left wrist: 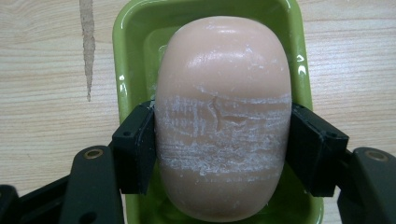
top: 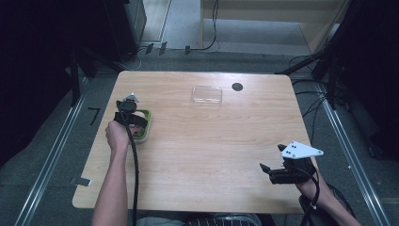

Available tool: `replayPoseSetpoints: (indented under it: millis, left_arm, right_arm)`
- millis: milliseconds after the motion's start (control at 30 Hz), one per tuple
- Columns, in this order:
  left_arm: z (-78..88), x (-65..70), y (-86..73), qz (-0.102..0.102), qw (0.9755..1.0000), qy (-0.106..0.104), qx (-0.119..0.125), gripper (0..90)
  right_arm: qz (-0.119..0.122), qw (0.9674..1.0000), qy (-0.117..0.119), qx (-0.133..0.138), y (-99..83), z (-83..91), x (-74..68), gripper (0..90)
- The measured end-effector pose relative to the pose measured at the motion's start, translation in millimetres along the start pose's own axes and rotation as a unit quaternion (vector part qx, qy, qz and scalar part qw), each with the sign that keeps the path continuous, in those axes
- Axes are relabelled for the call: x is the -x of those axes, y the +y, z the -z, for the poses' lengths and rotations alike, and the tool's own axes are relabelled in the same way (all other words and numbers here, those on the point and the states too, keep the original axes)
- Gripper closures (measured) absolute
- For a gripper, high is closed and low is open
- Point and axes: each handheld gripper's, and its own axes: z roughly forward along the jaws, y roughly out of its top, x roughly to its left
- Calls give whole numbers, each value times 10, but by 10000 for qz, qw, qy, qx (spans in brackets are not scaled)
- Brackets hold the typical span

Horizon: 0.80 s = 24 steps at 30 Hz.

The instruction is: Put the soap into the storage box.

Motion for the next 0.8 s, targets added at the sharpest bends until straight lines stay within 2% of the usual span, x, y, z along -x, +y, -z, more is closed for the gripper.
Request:
replayPoseSetpoints:
  millis: [800]
  left_arm:
    - [-44,-18,-5,27,10000,-50,13,338]
  right_arm:
    - [8,10000,-7,-5,-2,1,2,133]
